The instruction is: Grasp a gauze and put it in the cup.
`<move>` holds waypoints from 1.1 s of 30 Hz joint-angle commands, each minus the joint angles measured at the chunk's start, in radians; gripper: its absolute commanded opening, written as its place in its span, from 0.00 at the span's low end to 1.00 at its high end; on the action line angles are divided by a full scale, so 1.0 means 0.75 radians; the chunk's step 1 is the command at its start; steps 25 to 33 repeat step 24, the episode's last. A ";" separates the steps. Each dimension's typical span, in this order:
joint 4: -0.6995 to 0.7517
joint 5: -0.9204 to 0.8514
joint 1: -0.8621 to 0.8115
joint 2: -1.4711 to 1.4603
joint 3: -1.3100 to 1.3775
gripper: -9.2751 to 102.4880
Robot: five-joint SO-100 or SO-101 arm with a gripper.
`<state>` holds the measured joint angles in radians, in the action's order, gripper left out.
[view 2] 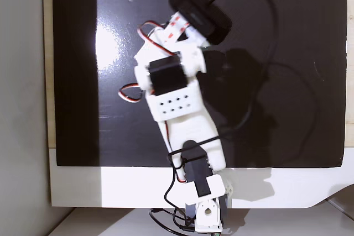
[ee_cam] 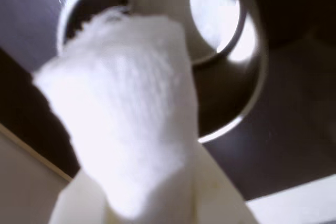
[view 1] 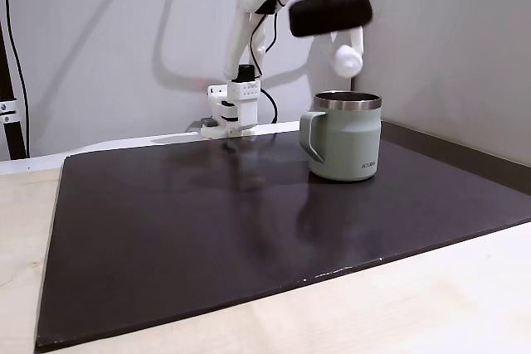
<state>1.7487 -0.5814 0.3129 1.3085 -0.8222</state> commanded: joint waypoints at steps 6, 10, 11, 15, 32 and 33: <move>0.008 0.035 0.027 0.127 -0.082 0.08; 0.008 0.031 0.025 0.145 -0.112 0.22; 0.008 0.031 0.025 0.153 -0.123 0.29; 0.008 0.029 0.025 0.176 -0.155 0.39; 0.008 0.022 0.027 0.188 -0.188 0.39; 0.008 0.022 0.027 0.188 -0.188 0.39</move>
